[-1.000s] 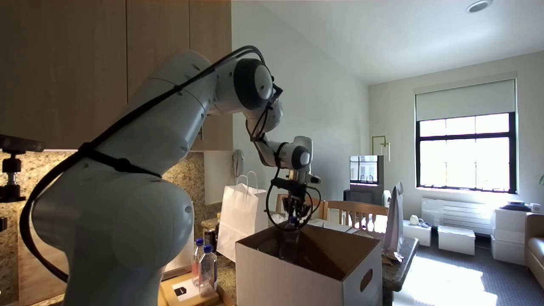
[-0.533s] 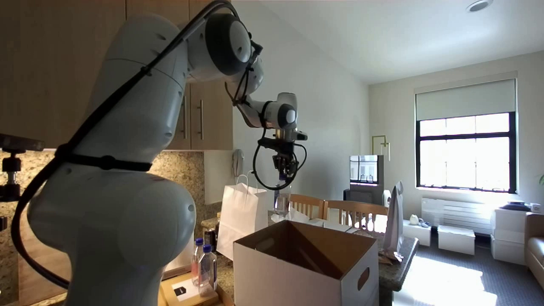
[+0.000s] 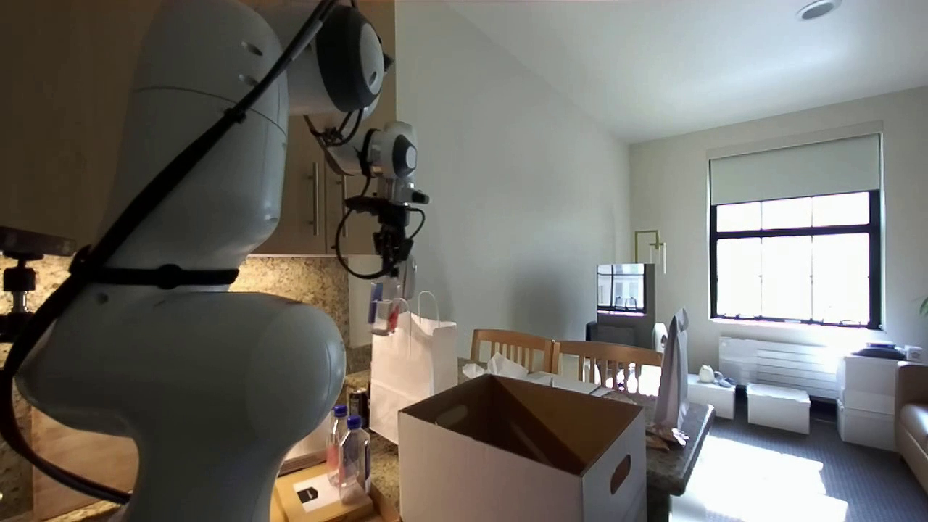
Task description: Pick up the bottle from the box and put them on the counter
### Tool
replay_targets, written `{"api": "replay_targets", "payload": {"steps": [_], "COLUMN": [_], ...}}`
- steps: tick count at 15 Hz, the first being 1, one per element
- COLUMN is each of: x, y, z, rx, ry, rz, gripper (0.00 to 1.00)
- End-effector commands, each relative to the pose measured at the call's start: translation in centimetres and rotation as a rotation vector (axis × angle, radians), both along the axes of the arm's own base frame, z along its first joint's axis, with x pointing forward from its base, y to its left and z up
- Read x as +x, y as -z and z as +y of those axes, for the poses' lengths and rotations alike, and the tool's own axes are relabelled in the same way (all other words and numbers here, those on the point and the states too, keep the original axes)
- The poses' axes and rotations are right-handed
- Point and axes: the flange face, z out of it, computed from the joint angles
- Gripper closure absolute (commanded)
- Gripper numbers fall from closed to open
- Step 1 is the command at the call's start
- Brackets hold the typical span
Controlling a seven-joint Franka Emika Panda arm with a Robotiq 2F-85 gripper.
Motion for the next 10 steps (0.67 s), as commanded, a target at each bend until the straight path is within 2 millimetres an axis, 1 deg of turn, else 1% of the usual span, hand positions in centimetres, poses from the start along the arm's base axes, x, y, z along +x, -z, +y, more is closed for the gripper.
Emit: {"api": "replay_targets", "payload": {"steps": [1,3,5,6,8,10], "x": [-6.0,-9.0,-10.6,-10.9,-11.1,-10.4], "y": [0.7,1.7,4.0,5.4,9.5,13.2], "z": [6.6,9.8,12.1,12.9,14.2,14.7], "rx": [-0.076,-0.108,-0.151,-0.153,-0.161,-0.153], "ry": [-0.021,-0.057,-0.088,-0.117,-0.176,-0.216], "rz": [0.048,0.059,0.093,0.135,0.187,0.256], "gripper": [0.87,0.87,0.87,0.87,0.87,0.87]}}
